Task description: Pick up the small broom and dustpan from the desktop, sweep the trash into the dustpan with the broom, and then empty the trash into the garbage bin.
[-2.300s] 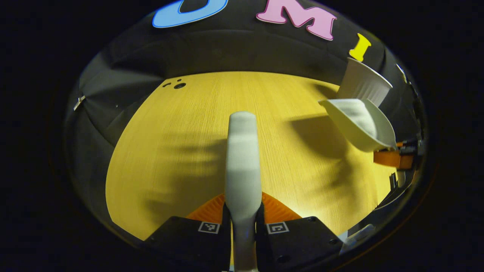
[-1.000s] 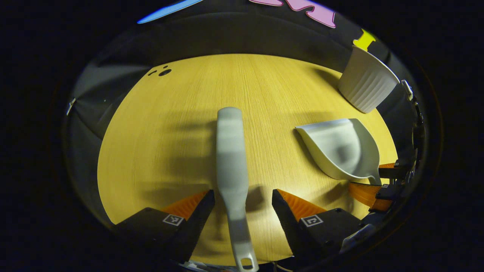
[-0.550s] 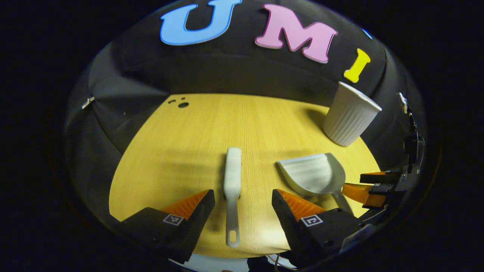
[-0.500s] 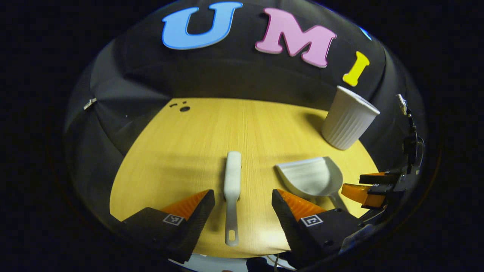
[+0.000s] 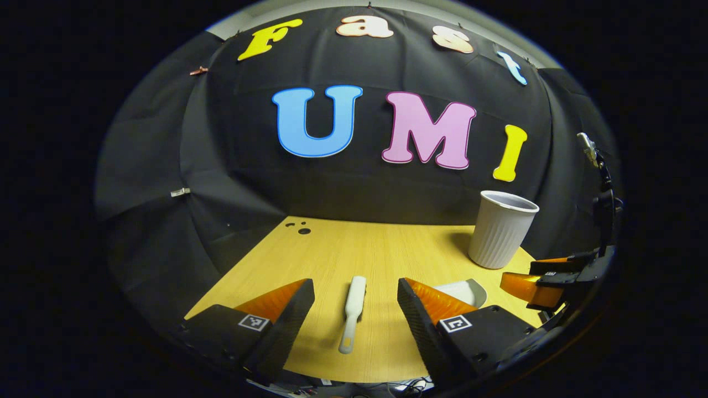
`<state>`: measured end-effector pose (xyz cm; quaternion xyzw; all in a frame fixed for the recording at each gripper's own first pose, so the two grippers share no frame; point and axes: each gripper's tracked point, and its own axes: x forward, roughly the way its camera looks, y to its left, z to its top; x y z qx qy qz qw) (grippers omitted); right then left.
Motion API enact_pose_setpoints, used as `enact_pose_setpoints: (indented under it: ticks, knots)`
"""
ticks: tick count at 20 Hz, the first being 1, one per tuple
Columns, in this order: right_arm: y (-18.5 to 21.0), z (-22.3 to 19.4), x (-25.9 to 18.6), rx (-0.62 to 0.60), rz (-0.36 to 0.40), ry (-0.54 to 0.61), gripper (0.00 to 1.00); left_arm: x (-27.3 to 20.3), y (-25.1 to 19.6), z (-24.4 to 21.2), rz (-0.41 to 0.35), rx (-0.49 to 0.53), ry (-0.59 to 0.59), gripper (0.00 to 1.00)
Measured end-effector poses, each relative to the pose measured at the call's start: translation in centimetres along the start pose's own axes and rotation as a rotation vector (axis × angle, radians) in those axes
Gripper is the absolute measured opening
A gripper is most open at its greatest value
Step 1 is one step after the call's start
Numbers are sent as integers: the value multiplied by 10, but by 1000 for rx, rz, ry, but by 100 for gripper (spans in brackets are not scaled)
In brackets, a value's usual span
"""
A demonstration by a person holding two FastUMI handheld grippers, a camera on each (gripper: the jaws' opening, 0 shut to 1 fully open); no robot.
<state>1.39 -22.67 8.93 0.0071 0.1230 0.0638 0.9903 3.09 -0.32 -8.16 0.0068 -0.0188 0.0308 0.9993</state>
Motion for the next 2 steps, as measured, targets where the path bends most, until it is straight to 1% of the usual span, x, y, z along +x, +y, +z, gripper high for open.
enact_pose_setpoints:
  ticks: [1,2]
  knots:
    - [4,-2,-7,2,13,-12,99,-6,0,0,-5,-4,-8,96]
    - [3,-5,-13,-4,9,-22,99,-11,-5,-2,-23,-12,-9,96]
